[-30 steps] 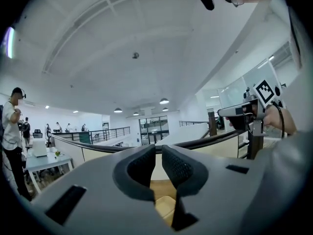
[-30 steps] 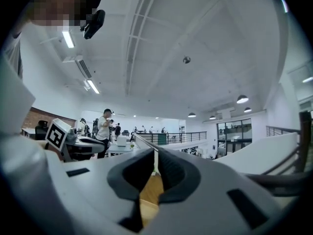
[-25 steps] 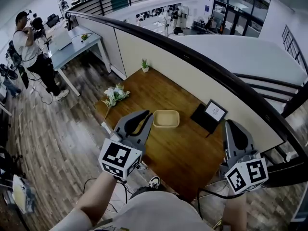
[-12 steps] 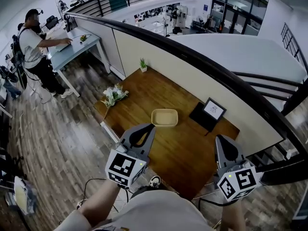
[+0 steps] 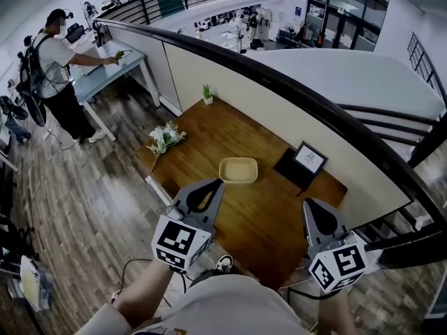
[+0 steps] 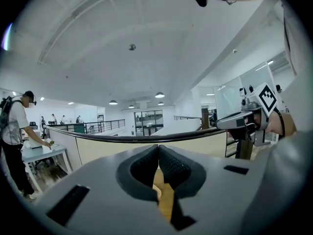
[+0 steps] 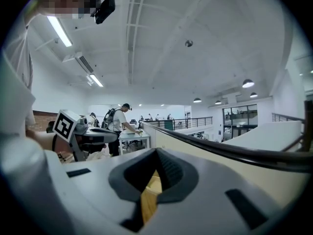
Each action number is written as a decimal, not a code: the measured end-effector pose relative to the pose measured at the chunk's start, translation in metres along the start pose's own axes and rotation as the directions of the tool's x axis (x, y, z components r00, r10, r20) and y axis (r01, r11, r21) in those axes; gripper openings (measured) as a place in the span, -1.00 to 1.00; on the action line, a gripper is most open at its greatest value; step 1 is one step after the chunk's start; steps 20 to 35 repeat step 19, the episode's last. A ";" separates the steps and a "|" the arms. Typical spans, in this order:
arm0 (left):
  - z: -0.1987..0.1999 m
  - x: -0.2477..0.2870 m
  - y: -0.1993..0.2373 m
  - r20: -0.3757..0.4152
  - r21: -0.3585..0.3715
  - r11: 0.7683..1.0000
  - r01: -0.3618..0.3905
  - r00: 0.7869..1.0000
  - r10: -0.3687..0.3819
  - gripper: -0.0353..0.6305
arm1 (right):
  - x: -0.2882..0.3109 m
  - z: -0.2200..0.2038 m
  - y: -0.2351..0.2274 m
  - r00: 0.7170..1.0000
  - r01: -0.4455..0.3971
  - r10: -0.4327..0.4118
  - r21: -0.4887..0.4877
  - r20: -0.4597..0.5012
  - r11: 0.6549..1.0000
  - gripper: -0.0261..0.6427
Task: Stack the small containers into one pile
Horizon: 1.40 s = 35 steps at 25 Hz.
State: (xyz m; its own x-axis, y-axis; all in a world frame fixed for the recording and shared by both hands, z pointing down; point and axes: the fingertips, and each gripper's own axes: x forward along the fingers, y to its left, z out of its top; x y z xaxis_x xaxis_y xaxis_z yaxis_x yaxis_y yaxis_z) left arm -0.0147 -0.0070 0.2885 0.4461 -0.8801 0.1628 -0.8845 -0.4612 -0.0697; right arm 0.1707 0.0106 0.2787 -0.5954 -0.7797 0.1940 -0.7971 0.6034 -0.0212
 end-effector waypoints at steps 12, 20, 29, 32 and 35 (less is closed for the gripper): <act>-0.007 -0.008 0.006 -0.037 -0.003 1.000 -0.013 0.999 0.013 -0.88 | 0.001 0.005 0.004 1.000 0.012 -0.012 -0.033 0.000 0.999 -0.91; -0.010 -0.006 0.010 -0.050 0.013 1.000 -0.016 0.999 0.016 -0.88 | 0.008 0.004 0.004 1.000 0.001 -0.001 -0.011 0.000 1.000 -0.91; -0.010 -0.006 0.010 -0.050 0.013 1.000 -0.016 0.999 0.016 -0.88 | 0.008 0.004 0.004 1.000 0.001 -0.001 -0.011 0.000 1.000 -0.91; -0.010 -0.006 0.010 -0.050 0.013 1.000 -0.016 0.999 0.016 -0.88 | 0.008 0.004 0.004 1.000 0.001 -0.001 -0.011 0.000 1.000 -0.91; -0.010 -0.006 0.010 -0.050 0.013 1.000 -0.016 0.999 0.016 -0.88 | 0.008 0.004 0.004 1.000 0.001 -0.001 -0.011 0.000 1.000 -0.91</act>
